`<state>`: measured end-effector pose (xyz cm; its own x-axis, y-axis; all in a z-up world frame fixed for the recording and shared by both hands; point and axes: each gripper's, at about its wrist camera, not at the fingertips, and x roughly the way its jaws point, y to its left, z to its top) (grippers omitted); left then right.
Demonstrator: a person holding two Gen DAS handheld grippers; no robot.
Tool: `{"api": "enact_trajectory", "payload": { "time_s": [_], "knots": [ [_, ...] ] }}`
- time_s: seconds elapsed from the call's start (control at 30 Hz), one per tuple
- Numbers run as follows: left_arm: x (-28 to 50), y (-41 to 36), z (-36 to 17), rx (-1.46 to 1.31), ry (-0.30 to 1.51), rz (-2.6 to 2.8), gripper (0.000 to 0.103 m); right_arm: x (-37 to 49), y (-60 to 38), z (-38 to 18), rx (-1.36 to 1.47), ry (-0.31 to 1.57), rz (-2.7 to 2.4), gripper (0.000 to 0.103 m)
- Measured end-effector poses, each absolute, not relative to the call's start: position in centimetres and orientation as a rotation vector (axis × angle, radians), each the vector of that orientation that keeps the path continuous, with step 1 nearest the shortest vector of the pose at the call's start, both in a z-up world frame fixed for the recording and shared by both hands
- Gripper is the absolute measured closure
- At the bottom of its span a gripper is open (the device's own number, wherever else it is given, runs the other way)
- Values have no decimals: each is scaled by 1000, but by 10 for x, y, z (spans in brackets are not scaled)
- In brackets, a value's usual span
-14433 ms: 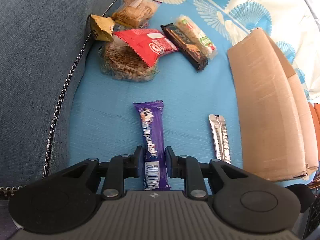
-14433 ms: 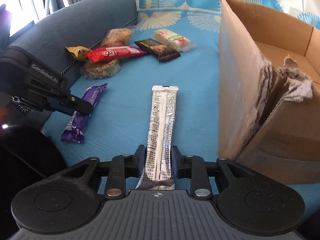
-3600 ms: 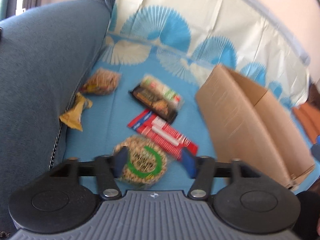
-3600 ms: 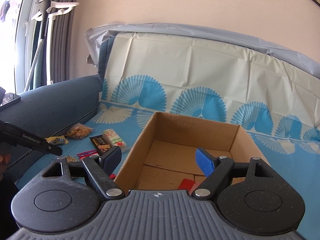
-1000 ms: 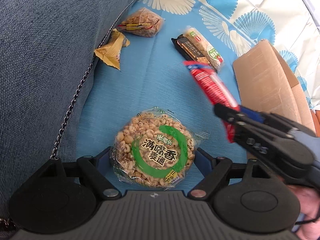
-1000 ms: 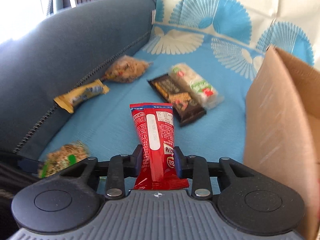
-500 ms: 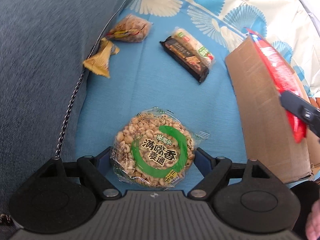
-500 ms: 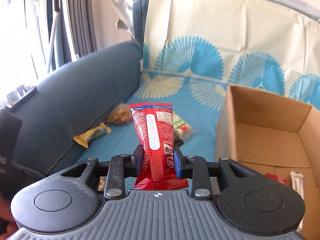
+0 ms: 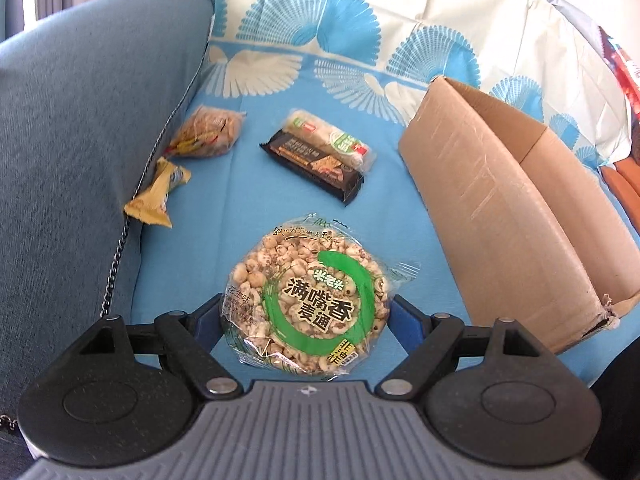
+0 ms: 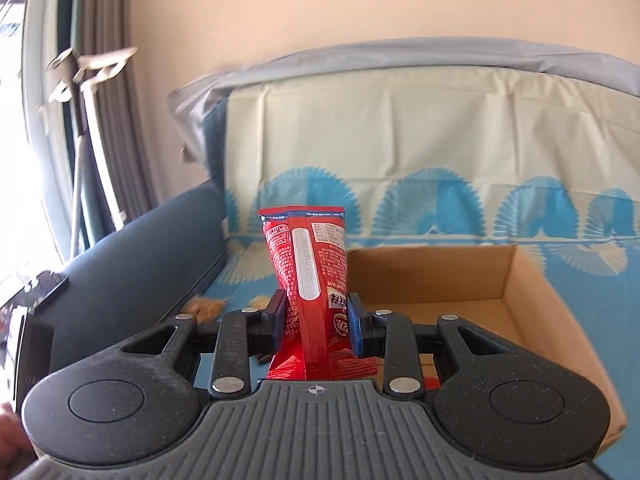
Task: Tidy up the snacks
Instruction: 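Carry the red wafer bar over the box with the right gripper while the left holds the peanut pack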
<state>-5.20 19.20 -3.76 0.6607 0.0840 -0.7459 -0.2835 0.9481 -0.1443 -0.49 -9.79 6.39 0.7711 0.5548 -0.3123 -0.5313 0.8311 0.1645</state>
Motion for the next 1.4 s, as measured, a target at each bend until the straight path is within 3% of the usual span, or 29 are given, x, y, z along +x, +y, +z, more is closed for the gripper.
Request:
{"api": "enact_trajectory", "payload": {
  "time_s": [0.3, 0.5, 0.83, 1.4],
  "knots": [
    [-56, 182, -31, -220, 720, 203, 16, 32, -175, 77, 20, 286, 473, 71],
    [-50, 178, -31, -193, 722, 241, 16, 46, -215, 67, 157, 257, 457, 71],
    [-70, 158, -18, -87, 548, 325, 16, 48, -225, 57, 206, 230, 456, 71],
    [-81, 141, -6, -146, 563, 279, 16, 41, -224, 57, 152, 192, 480, 71]
  ]
}}
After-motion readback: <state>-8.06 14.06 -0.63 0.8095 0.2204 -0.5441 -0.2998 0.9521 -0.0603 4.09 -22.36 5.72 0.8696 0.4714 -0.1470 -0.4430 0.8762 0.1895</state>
